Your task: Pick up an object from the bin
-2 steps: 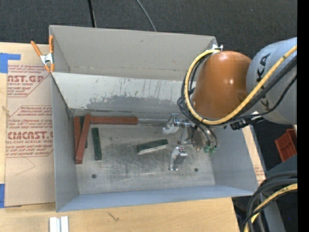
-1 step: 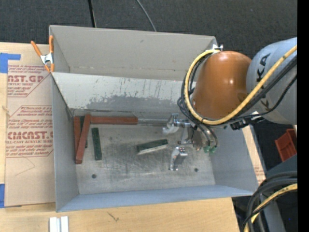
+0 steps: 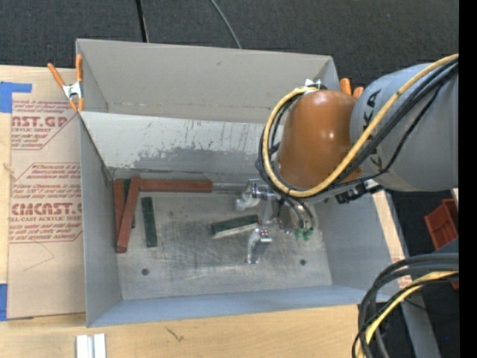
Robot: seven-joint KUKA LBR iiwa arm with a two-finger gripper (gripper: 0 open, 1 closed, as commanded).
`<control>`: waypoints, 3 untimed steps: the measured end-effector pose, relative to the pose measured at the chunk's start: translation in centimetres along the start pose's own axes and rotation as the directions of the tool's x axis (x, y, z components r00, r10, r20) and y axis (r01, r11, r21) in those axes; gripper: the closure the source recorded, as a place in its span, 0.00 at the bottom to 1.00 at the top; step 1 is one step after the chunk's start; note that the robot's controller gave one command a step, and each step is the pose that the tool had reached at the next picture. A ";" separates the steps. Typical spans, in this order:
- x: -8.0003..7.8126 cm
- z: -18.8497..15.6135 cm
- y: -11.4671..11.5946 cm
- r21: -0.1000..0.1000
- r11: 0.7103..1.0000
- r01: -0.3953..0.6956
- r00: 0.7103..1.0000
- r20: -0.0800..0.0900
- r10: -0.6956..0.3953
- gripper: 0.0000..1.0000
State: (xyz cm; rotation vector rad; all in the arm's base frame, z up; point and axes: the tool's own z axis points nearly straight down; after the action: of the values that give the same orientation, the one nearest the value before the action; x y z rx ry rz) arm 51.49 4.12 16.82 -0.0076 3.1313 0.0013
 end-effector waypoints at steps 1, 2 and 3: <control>-6.1 9.0 -0.2 -0.002 1.000 0.011 1.000 0.018 -0.011 1.00; -6.1 9.0 -0.2 -0.002 1.000 0.011 1.000 0.018 -0.011 1.00; -6.8 9.0 0.3 0.006 0.994 0.113 0.994 0.006 -0.113 1.00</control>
Offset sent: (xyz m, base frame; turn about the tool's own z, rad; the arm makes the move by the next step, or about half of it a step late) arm 0.0000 0.0000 0.0000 0.0000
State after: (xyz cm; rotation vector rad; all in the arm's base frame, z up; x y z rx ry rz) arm 58.41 4.45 7.88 -0.1838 3.1191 -0.0078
